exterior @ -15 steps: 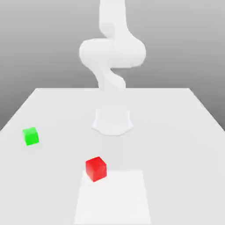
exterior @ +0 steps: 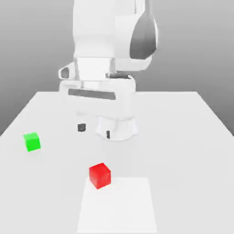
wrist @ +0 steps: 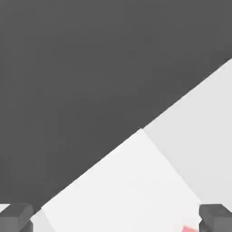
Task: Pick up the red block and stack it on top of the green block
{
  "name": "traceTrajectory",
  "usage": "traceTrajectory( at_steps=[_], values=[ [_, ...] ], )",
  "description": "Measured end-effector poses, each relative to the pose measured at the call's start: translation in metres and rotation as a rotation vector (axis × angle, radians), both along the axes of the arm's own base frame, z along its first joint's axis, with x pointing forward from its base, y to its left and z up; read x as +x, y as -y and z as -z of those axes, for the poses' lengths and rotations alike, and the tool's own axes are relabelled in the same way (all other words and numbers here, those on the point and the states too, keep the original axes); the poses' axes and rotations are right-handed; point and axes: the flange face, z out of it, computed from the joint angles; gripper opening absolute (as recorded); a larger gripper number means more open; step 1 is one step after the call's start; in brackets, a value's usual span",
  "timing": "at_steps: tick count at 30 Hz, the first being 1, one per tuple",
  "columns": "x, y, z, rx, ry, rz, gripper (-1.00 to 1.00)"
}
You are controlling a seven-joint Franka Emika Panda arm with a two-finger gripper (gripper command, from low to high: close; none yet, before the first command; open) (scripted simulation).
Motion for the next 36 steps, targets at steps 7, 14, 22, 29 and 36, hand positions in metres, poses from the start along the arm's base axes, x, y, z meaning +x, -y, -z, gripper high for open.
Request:
traceTrajectory(
  at_steps=[7,14,22,29,36],
  values=[
    [-0.047,0.002,0.1,0.019,-0.142,0.172,0.0],
    [-0.05,0.001,0.138,0.019,-0.145,0.176,-1.0],
    [-0.048,0.002,0.119,0.019,-0.142,0.175,-1.0],
    [-0.053,0.024,0.073,0.02,-0.142,0.219,-1.0],
    [-0.098,0.148,0.055,0.035,-0.135,0.458,-1.0]
  ],
)
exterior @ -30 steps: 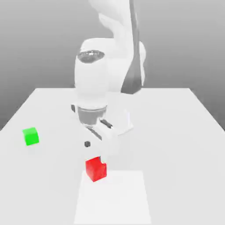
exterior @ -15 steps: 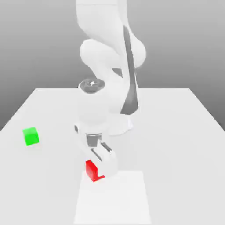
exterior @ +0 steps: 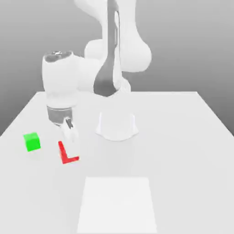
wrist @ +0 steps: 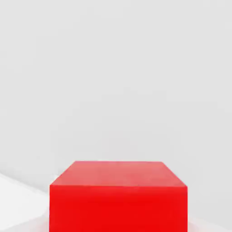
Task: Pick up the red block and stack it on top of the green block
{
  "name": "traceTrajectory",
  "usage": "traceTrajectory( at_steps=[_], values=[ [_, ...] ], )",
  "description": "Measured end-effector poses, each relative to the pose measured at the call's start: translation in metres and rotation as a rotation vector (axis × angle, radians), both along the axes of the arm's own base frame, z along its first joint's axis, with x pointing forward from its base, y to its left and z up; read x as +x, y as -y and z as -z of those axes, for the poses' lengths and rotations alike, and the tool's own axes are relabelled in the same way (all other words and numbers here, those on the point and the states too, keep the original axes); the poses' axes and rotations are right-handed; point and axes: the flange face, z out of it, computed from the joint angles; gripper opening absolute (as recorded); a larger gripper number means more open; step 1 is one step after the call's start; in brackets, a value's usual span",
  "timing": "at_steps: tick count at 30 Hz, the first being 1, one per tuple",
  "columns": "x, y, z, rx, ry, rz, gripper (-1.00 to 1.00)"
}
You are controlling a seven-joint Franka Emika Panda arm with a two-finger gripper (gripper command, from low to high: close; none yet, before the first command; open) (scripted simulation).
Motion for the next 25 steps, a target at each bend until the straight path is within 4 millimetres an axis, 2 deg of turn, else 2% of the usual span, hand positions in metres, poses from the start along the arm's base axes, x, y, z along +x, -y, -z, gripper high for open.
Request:
traceTrajectory(
  at_steps=[5,8,10,13,22,23,25],
  values=[
    [-0.066,0.077,-0.01,0.0,-0.001,0.179,-1.0],
    [-0.117,0.113,-0.015,0.003,-0.002,0.288,-1.0],
    [-0.151,0.13,-0.016,0.005,-0.003,0.353,-1.0],
    [-0.162,0.137,-0.008,0.009,0.003,0.375,-1.0],
    [-0.163,0.137,0.041,0.008,0.001,0.376,-1.0],
    [-0.165,0.137,0.047,0.007,-0.003,0.378,1.0],
    [-0.165,0.137,0.047,0.007,-0.003,0.378,1.0]
  ],
)
